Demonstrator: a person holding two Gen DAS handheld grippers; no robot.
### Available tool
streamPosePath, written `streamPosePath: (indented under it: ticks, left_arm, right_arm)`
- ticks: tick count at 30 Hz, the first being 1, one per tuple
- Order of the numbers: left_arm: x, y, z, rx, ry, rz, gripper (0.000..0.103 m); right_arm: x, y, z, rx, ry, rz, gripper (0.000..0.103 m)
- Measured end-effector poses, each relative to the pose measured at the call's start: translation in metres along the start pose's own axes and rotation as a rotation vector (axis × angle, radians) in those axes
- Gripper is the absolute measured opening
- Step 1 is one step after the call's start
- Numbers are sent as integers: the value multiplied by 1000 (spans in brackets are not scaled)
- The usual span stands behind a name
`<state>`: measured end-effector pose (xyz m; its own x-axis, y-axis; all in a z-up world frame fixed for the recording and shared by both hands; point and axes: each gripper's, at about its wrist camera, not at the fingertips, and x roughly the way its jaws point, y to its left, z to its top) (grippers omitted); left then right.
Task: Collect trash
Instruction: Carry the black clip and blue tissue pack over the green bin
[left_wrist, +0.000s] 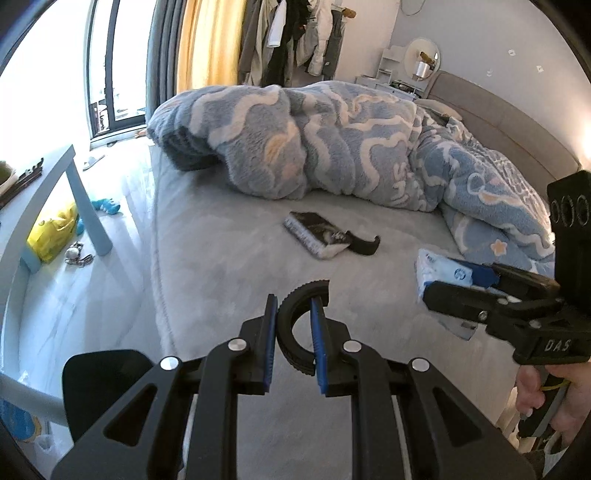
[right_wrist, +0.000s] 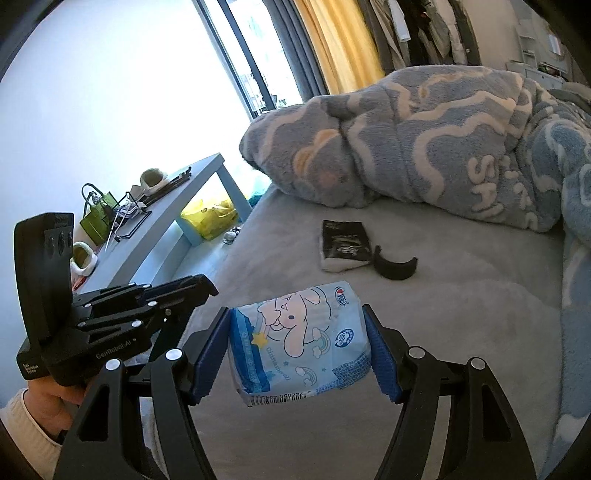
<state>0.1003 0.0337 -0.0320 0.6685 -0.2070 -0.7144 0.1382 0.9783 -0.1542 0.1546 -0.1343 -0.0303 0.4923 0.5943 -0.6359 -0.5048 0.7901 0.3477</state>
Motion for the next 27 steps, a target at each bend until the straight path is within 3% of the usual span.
streamPosePath:
  ticks: [14, 27]
  left_arm:
    - [-14, 57, -23, -72, 52, 73, 19]
    - [-14, 133, -49, -172, 129, 149, 19]
  right_arm:
    - [18, 51, 5, -56, 2, 25, 70]
    - [51, 103, 17, -111, 24, 79, 70]
